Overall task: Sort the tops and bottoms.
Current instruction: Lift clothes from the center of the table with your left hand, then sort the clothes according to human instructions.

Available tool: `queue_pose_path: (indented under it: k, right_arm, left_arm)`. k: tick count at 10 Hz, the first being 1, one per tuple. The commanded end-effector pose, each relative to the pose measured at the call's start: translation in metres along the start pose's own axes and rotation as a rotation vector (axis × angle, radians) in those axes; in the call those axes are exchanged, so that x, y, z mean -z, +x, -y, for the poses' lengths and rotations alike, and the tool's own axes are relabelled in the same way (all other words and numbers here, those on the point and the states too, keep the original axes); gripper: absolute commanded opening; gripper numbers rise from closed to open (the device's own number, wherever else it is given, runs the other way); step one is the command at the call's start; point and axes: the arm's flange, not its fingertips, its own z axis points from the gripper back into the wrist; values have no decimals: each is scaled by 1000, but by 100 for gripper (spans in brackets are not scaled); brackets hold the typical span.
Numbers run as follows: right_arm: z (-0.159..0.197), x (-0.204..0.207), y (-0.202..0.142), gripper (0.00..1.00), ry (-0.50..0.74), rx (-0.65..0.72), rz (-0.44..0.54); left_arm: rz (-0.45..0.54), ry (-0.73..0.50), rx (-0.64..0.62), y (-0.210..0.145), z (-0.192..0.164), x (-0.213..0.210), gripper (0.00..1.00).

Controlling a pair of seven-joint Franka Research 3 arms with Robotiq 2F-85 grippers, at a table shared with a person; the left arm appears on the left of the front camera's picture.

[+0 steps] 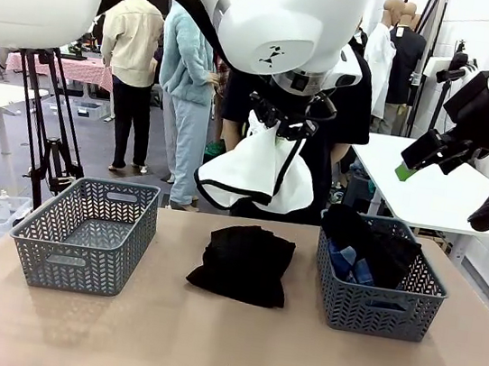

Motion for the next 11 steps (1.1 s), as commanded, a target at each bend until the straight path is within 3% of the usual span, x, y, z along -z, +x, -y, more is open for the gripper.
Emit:
queue_pose_path:
  k: [1,11]
  right_arm:
    - [1,3,-3,100,-5,-7,-5]
    - [1,3,-3,100,-5,-7,-5]
  left_arm:
    - [7,-6,14,4,-5,-4,0]
    - [7,-6,14,4,-5,-4,0]
